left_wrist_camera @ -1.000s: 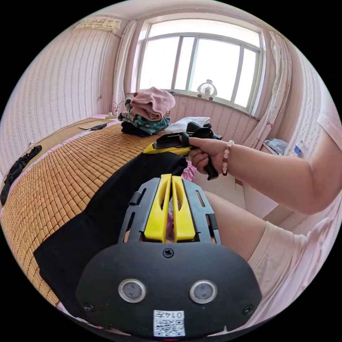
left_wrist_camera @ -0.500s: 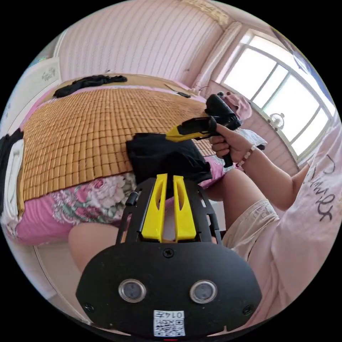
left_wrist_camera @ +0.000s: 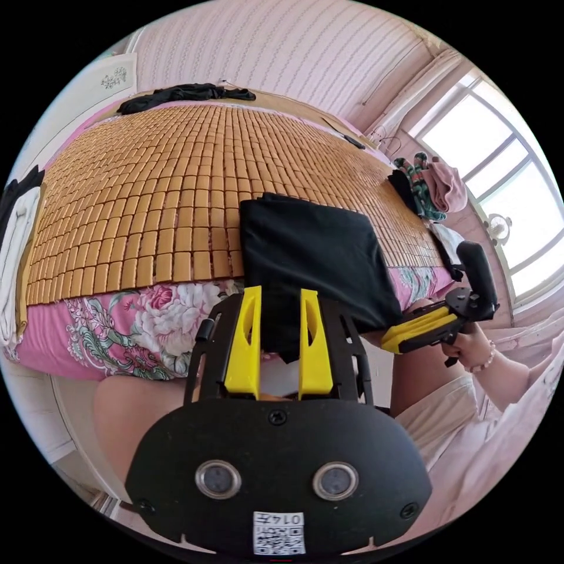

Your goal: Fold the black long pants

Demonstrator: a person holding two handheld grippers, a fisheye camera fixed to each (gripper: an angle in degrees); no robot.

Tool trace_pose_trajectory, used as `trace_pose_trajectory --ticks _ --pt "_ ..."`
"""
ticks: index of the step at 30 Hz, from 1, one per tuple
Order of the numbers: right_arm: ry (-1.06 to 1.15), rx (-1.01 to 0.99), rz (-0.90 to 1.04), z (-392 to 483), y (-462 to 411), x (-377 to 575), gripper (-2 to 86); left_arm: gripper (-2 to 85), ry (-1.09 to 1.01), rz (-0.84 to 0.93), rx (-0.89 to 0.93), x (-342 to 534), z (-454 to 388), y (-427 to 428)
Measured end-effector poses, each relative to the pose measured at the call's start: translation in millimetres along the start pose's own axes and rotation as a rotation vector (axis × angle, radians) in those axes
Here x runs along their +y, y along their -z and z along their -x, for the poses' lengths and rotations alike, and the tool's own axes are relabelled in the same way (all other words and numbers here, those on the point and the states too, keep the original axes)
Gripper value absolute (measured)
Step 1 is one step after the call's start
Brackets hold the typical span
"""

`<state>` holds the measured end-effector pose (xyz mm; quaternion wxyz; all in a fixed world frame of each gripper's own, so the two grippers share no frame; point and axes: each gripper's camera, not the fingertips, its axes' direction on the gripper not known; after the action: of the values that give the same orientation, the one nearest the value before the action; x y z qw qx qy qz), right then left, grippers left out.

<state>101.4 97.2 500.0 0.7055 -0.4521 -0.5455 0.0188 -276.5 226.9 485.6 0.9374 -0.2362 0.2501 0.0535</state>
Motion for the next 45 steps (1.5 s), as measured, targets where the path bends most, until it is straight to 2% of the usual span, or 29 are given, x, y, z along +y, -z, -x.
trace_pose_trajectory --ticks 3,7,8,11,15,21,25,28,33,36,38,39,45 --pt "-0.007 0.015 -0.035 1 -1 4 2.4 10.0 0.02 0.002 0.021 -1 7 3" --pt "-0.082 0.11 -0.401 -15 33 15 4.9 11.2 0.062 -0.079 0.011 -3 21 25" --pt "-0.123 0.135 -0.47 -26 35 14 7.9 12.9 0.073 -0.096 0.013 -5 26 26" --pt "-0.222 0.14 -0.495 -55 21 2 13.1 16.2 0.088 -0.078 0.063 -11 36 17" --pt "-0.227 -0.042 -0.539 -80 -6 -5 12.3 16.3 0.063 -0.058 0.12 -15 38 7" --pt "-0.209 -0.255 -0.607 -97 -32 -1 10.8 17.5 -0.01 -0.06 0.082 -7 28 13" --pt "-0.277 -0.356 -0.609 -110 -50 0 8.1 12.0 -0.025 -0.037 -0.041 0 25 19" --pt "-0.255 -0.542 -0.578 -119 -57 -1 5.7 7.5 0.032 -0.076 0.034 9 37 30" --pt "-0.004 -0.362 -0.52 -49 -23 -25 4.6 5.4 0.166 -0.073 0.132 27 54 45" --pt "0.227 -0.32 -0.49 23 1 -64 4.2 5.1 0.348 -0.24 0.266 53 75 79" --pt "0.435 -0.321 -0.433 91 6 -106 4.0 5.1 0.468 -0.453 0.338 82 98 120" --pt "0.482 -0.325 -0.411 109 5 -118 3.9 5.1 0.495 -0.503 0.34 89 105 131" --pt "0.882 -0.397 -0.188 293 -29 -237 3.6 5.1 0.621 -1.007 0.042 165 159 279"
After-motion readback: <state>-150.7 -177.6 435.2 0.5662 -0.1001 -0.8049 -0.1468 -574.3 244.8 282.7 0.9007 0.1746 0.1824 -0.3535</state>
